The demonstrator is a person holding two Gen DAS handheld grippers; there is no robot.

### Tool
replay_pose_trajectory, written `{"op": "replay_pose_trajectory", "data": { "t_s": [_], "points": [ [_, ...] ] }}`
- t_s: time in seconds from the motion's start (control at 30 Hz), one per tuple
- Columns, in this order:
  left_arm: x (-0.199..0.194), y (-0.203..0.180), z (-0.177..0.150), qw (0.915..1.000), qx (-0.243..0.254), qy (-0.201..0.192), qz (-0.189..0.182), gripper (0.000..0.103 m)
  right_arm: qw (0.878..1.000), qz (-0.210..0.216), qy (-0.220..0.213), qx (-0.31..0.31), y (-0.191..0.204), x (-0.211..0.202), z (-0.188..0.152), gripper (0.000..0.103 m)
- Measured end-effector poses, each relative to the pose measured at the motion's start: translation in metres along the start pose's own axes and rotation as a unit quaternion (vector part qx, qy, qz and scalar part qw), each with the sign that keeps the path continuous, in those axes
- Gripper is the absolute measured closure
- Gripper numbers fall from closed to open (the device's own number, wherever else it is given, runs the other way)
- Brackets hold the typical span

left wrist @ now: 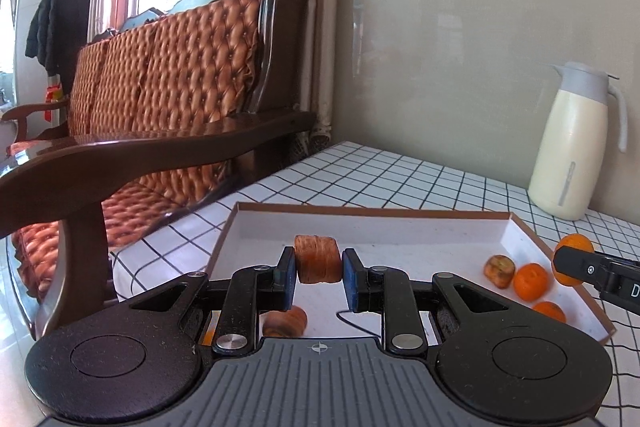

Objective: Organize fruits
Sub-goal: 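Carry the carrot chunk and orange over the white box, then open both tools over the box to drop the carrot chunk and orange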

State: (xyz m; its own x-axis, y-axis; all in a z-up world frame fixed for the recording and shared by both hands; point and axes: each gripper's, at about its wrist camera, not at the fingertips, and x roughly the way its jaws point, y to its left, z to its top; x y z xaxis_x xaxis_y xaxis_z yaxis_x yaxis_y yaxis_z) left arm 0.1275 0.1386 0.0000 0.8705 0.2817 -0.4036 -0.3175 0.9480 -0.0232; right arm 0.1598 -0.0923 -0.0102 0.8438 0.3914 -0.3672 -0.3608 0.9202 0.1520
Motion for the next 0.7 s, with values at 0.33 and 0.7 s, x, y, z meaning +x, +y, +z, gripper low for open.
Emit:
{"op": "replay_pose_trajectory", "data": {
  "t_s": [0.33,0.7],
  "points": [
    [0.024,0.007,0.005,0.9998,-0.008,0.012,0.01,0.078,1.0,-0.004,0.009,0.007,-0.003,0.021,0.003,0.074],
    [0.047,0.011,0.008,0.9994,-0.01,0.025,0.023,0.078,1.0,-0.013,0.021,0.012,-0.01,0.053,0.015,0.074]
  ]
}}
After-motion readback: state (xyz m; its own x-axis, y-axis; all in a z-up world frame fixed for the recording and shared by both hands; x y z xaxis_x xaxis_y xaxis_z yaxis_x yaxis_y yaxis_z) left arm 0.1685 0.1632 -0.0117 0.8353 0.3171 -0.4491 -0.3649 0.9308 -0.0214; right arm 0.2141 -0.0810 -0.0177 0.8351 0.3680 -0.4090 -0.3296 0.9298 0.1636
